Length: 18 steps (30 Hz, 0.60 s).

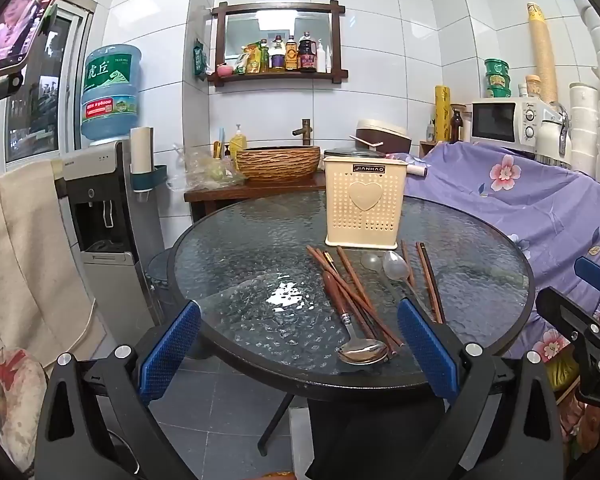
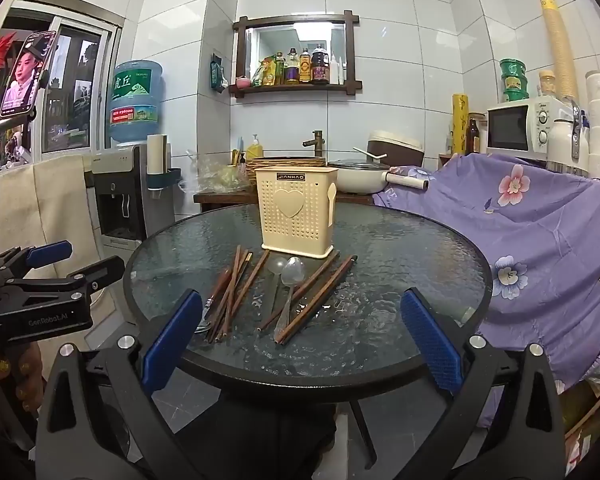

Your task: Organize utensils

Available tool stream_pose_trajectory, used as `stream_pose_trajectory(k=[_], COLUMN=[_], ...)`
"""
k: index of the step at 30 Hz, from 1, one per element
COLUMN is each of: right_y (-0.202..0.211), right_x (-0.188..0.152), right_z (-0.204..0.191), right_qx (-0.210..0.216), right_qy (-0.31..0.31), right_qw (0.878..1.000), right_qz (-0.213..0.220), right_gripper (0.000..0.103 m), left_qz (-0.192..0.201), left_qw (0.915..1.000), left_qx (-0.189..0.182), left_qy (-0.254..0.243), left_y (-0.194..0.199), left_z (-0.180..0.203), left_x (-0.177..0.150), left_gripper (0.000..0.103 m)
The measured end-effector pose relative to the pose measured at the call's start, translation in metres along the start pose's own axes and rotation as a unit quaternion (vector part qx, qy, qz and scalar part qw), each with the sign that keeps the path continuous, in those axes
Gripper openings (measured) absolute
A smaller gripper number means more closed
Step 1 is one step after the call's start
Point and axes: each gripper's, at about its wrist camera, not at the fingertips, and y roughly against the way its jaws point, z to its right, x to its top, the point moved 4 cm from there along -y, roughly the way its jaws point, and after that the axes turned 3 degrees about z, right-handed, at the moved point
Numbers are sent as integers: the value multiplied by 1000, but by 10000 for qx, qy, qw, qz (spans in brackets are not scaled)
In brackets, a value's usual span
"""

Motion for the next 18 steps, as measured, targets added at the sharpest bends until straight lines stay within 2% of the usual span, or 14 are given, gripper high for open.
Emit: stream_pose_trajectory(k=[18], right_y=[-1], right_x=[-1], right_z=[0], right_qx=[18], right_qy=[-39], right_qw=[10000], right_qz=[-5], right_gripper=[98], left_qz=[-48], left_qw=[10000], left_qx=[56], left_qy=[55], left_y=[-3], left_z=[-2], left_x=[-1], left_gripper=[97])
